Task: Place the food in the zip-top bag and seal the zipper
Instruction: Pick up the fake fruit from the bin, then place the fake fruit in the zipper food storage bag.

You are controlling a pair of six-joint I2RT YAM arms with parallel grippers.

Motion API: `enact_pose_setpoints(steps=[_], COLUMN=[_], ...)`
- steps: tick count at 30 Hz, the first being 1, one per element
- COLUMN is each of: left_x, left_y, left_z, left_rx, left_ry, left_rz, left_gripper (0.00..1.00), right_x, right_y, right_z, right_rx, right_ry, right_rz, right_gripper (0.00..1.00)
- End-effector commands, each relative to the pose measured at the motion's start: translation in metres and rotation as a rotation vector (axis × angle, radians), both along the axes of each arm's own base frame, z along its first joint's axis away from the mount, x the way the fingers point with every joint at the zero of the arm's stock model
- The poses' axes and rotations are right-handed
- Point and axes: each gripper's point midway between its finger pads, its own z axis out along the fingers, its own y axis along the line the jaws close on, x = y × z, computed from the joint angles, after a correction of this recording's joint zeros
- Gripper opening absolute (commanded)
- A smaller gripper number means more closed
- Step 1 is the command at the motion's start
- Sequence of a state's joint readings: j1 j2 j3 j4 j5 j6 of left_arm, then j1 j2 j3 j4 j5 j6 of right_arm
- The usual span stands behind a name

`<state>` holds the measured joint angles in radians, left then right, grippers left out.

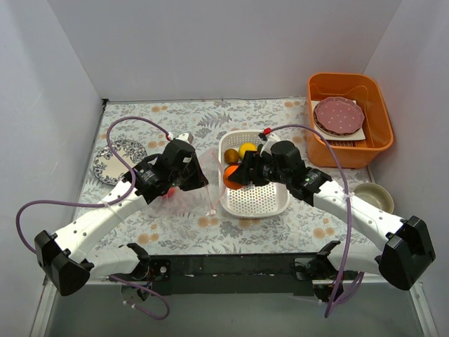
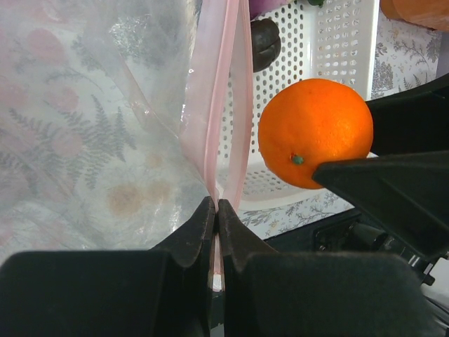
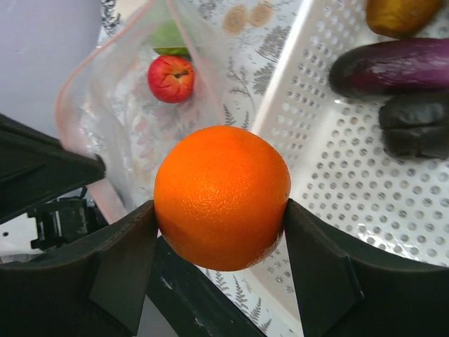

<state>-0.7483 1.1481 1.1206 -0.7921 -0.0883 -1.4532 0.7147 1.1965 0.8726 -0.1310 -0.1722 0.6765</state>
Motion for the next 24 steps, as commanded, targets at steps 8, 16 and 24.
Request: enact_pose_setpoints(steps=[8, 16, 24], left_x=[-0.006, -0.005, -0.004], left_y=[-0.001, -0.001, 0.001], left_z=[0.001, 0.007, 0.015], left_rx=[-0.015, -0.018, -0.029], left_ry=[0.001, -0.004, -0.023], left_rz=[-0.026, -0.023, -0.009], left_gripper=[0.0, 0.0, 0.0], right_x=[-0.013, -0.005, -0.001], right_y=[0.055, 0.063, 0.065], right_z=[0.046, 0.029, 0.023], right_rx=[0.138, 0.086, 0.047], right_ry=[-0.108, -0.075, -0.052], right_rz=[0.15, 0.137, 0.129], right_gripper=[0.58, 0.64, 0.73])
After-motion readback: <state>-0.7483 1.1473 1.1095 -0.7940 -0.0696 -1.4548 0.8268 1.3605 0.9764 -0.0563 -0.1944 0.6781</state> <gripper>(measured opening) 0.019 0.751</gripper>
